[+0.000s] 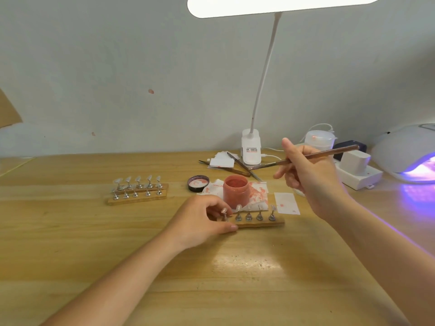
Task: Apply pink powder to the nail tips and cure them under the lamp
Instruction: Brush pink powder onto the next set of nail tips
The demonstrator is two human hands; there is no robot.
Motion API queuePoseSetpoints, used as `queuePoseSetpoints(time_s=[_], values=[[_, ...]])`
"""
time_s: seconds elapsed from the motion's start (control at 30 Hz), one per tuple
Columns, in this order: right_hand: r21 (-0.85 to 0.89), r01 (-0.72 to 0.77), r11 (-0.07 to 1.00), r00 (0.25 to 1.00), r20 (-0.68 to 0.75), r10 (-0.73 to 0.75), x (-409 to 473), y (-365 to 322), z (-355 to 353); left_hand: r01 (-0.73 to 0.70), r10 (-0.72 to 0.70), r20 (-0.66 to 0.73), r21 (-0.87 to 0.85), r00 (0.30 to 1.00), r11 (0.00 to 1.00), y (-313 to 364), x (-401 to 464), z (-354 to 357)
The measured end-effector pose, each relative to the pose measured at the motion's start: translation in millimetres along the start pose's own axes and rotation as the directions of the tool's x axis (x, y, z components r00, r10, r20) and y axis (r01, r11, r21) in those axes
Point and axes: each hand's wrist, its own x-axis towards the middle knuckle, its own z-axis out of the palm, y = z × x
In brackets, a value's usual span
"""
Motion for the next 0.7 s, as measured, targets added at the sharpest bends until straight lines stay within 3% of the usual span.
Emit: queuePoseSetpoints(time_s=[0.13,0.3,0.7], values=[[-0.162,0.196,0.967,0.981,0.019,-0.195,6.5,0.2,7.0,-0.021,0.018,-0.059,-0.043,0.998,0.999,-6.1,-0.4,5.1],[-0.422,0.326,0.846,0.944,0.1,-0.314,26.3,2.5,19.9,0.019,-0.027,-0.066,-0.116,0.997,0.993,-9.3,1.1,0.3],[-0.706,0.368,0.605,0.924,0.349,-0.155,38.4,23.8,44.3,-0.003,-0.001,-0.034,-0.115,0.999,0.993,-9.3,-1.1,-1.3]])
